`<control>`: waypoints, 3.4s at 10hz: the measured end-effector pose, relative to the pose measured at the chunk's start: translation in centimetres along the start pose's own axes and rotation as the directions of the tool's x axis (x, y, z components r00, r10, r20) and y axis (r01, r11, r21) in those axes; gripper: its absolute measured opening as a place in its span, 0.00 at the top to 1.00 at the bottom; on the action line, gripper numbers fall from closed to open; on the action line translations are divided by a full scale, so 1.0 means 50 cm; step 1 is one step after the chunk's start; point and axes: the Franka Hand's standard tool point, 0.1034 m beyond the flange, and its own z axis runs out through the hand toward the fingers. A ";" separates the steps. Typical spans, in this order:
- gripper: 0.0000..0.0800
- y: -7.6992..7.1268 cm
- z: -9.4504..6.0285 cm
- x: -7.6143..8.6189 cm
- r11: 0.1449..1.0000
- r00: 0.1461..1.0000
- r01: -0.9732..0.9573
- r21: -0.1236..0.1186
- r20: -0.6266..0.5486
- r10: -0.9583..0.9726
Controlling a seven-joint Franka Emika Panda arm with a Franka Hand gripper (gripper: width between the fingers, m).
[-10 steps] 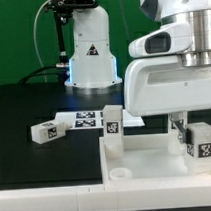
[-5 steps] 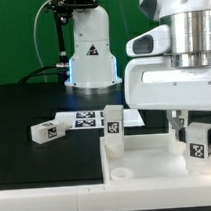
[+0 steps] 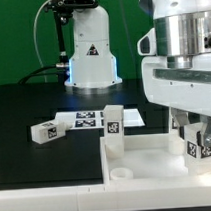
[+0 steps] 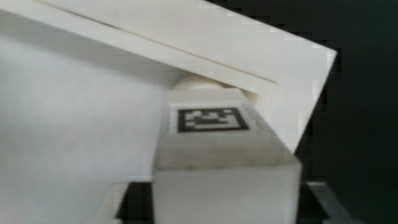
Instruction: Assemble square table
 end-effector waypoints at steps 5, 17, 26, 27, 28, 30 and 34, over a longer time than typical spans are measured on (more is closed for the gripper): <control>0.64 0.004 0.001 -0.005 0.739 0.739 -0.673 0.001 0.029 0.673; 0.19 -0.004 -0.093 0.002 0.788 0.790 -0.613 0.058 0.071 0.609; 0.19 0.098 -0.150 0.121 0.977 0.987 -0.162 0.137 0.028 0.160; 0.19 0.100 -0.149 0.125 0.987 0.996 -0.085 0.138 0.017 0.083; 0.19 0.121 -0.137 0.147 0.990 0.999 0.034 0.137 0.008 -0.035; 0.19 0.188 -0.123 0.218 0.969 0.970 0.227 0.098 0.060 -0.234; 0.19 0.281 -0.095 0.286 0.881 0.884 0.468 0.064 -0.045 -0.466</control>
Offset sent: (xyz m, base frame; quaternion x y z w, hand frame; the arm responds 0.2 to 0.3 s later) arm -0.0111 0.0086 -0.0046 0.0090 -0.0285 0.4299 0.9024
